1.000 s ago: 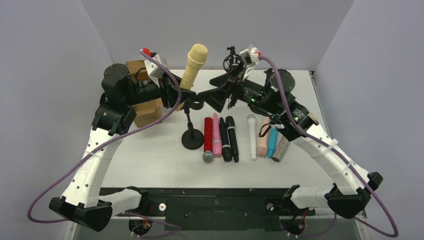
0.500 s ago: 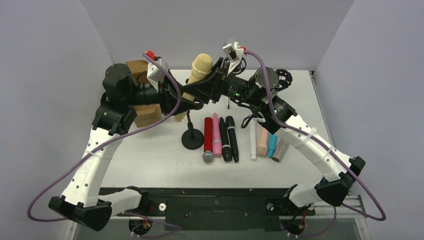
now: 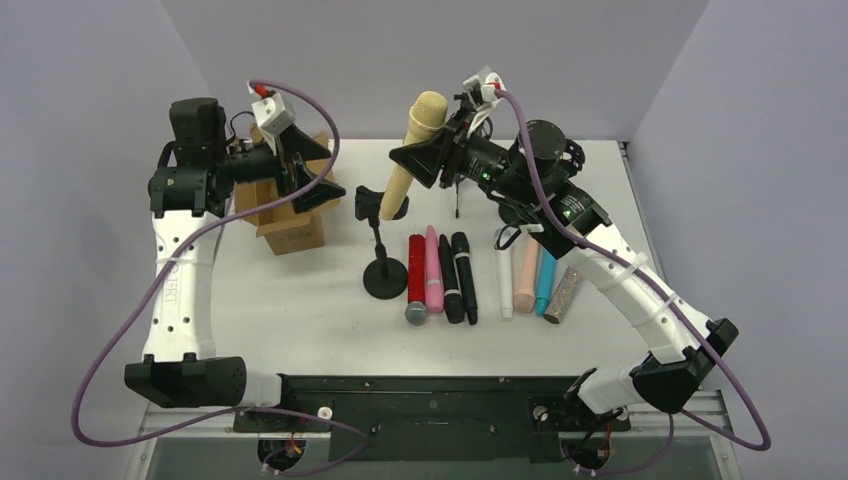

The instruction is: Attach the microphones to the stand

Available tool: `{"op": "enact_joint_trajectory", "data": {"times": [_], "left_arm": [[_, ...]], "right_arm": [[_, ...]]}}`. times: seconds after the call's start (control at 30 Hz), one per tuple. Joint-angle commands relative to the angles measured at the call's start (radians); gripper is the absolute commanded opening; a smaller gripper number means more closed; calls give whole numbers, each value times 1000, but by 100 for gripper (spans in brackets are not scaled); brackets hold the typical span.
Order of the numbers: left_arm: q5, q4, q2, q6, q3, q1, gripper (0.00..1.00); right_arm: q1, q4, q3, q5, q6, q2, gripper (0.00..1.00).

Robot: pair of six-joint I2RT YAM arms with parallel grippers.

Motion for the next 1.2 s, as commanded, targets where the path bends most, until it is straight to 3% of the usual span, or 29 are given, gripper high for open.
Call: {"op": "enact_joint_trajectory", "data": {"times": [0.0, 0.13, 0.2, 0.6, 0.8, 1.03, 1.17], "left_arm": [[-47, -361, -4, 467, -1, -3, 96], [-84, -59, -119, 353, -219, -4, 96], [-71, 5, -149, 315, -264, -3, 96], [14, 8, -64, 516, -253, -19, 96], [30, -87, -4, 633, -187, -71, 96], [7, 65, 26, 521, -213, -107, 96], [5, 67, 65, 518, -188, -113, 96]], "right_arm": [[5, -90, 88, 112, -145, -9, 0], [10, -104, 84, 169, -195, 8, 0], [15, -103, 81, 193, -207, 18, 0], [21, -55, 78, 256, -218, 79, 0], [21, -54, 89, 252, -206, 106, 0], [28, -75, 70, 227, -204, 120, 0], [37, -86, 57, 220, -201, 132, 0]]}}
